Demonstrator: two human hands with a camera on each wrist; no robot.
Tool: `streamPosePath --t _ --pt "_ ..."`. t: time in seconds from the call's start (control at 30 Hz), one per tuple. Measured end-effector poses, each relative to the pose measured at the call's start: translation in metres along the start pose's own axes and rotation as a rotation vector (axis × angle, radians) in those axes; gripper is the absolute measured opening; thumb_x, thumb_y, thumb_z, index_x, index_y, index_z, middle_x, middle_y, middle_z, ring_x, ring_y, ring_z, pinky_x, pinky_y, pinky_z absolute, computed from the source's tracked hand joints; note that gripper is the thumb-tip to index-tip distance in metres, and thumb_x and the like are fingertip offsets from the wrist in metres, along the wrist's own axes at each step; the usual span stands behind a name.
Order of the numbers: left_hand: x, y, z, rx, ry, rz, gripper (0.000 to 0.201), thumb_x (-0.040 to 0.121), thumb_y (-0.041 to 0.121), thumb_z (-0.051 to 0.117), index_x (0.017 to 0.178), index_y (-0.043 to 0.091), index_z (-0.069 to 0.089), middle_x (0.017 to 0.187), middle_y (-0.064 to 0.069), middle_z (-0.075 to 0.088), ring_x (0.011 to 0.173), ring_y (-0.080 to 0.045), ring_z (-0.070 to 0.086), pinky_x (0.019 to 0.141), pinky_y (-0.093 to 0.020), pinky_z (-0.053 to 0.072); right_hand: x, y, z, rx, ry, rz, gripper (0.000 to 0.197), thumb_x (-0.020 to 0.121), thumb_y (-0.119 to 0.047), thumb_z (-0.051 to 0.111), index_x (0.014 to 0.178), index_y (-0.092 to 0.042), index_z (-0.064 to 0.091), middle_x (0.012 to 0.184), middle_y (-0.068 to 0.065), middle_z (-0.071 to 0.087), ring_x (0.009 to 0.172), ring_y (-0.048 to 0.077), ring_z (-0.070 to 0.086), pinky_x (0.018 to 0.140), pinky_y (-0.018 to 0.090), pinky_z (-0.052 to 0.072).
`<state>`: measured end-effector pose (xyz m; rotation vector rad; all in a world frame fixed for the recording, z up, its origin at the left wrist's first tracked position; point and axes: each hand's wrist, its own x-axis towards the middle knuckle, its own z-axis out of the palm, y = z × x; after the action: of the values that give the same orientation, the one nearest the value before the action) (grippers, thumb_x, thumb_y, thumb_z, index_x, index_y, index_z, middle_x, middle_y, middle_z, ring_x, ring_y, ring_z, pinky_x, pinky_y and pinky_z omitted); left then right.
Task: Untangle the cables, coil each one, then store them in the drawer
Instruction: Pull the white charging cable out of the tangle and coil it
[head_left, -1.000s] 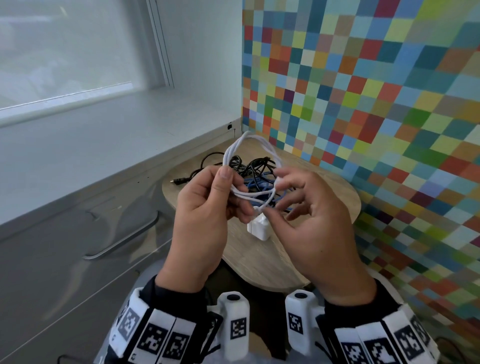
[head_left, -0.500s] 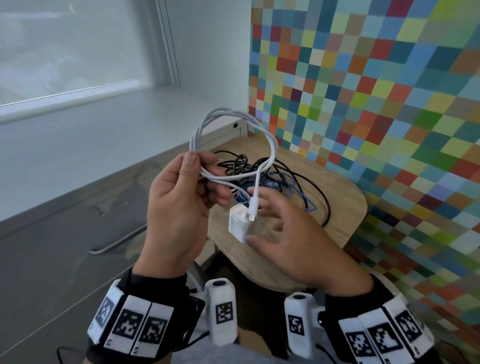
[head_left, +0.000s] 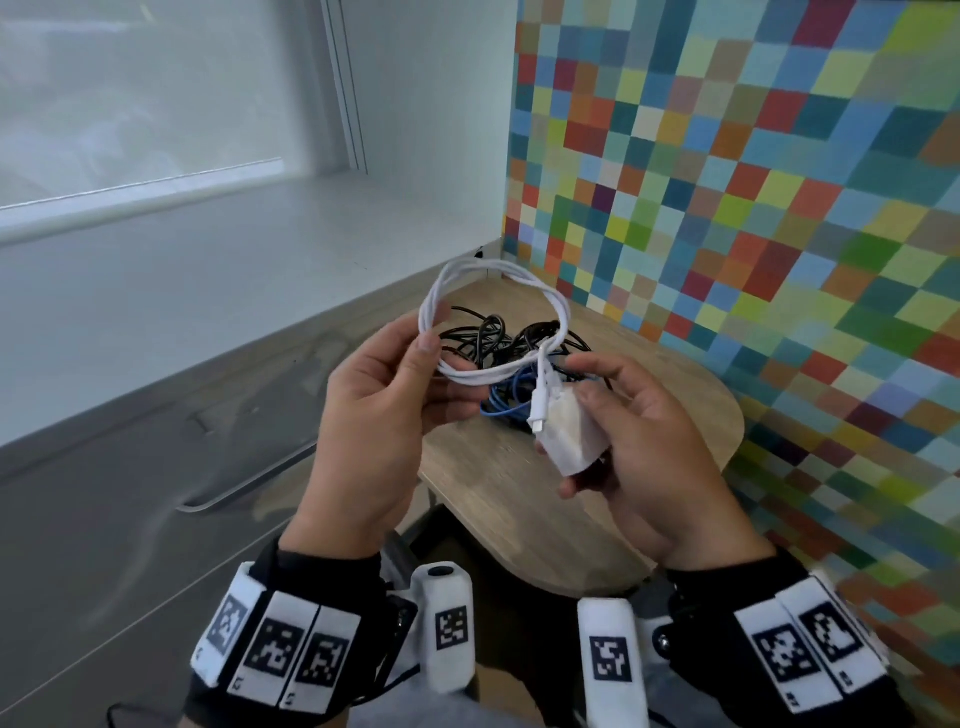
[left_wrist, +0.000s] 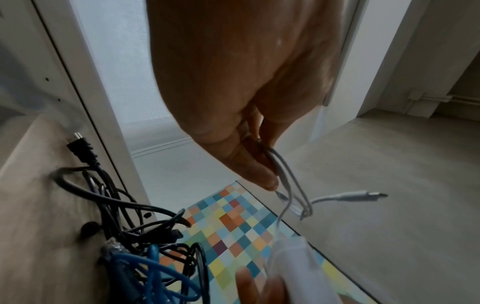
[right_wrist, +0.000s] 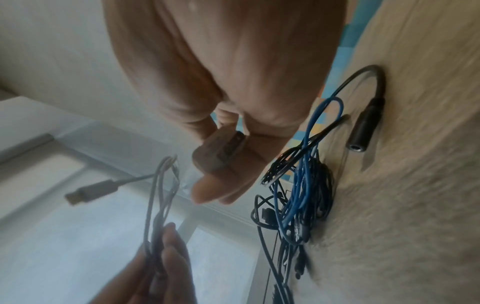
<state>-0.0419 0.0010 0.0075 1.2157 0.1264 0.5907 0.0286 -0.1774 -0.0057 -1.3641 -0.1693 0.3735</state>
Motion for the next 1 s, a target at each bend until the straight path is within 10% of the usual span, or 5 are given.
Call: streamPosePath --t 0.43,0.53,0.77,1.0 --pt "0.053 -0.009 0.009 0.443 -0.055 0.02 0.025 0.105 0.016 0.056 0.112 0.026 0.078 0.072 -0.023 0.064 0.056 -0.024 0.057 0.053 -0.035 0.052 0.051 -0.047 -0.051 -0.202 0.071 -0.219 0.015 0.098 0.0 0.064 0.104 -0.013 0.071 0.102 0.015 0.072 0.085 0.024 0.074 0.066 0.033 0.06" --pt "0.093 -0.012 0.015 0.423 -0.081 0.008 0.022 0.104 0.013 0.058 0.115 0.02 0.077 0.067 -0.004 0.065 0.055 -0.019 0.056 0.052 -0.03 0.052 0.082 -0.055 -0.066 -0.219 0.094 -0.185 0.021 0.099 0.0 0.063 0.11 -0.016 0.073 0.107 0.016 0.071 0.091 0.027 0.074 0.063 0.029 0.061" --pt "0.192 -0.047 0.036 0.366 -0.048 -0.266 0.024 0.099 -0.003 0.058 0.123 -0.002 0.064 0.085 -0.012 0.069 0.061 -0.016 0.066 0.072 -0.029 0.062 0.153 -0.051 -0.074 -0.414 0.191 -0.172 0.022 0.092 0.009 0.068 0.098 -0.012 0.072 0.101 0.006 0.063 0.095 0.028 0.073 0.08 0.041 0.065" --pt "0.245 -0.086 0.026 0.964 -0.161 -0.315 0.024 0.098 0.007 0.06 0.122 0.005 0.064 0.099 -0.017 0.076 0.078 -0.03 0.073 0.08 -0.042 0.064 0.219 -0.034 -0.077 -0.796 0.11 -0.15 0.03 0.082 0.005 0.078 0.088 -0.023 0.071 0.091 0.003 0.066 0.092 0.033 0.074 0.074 0.049 0.066"
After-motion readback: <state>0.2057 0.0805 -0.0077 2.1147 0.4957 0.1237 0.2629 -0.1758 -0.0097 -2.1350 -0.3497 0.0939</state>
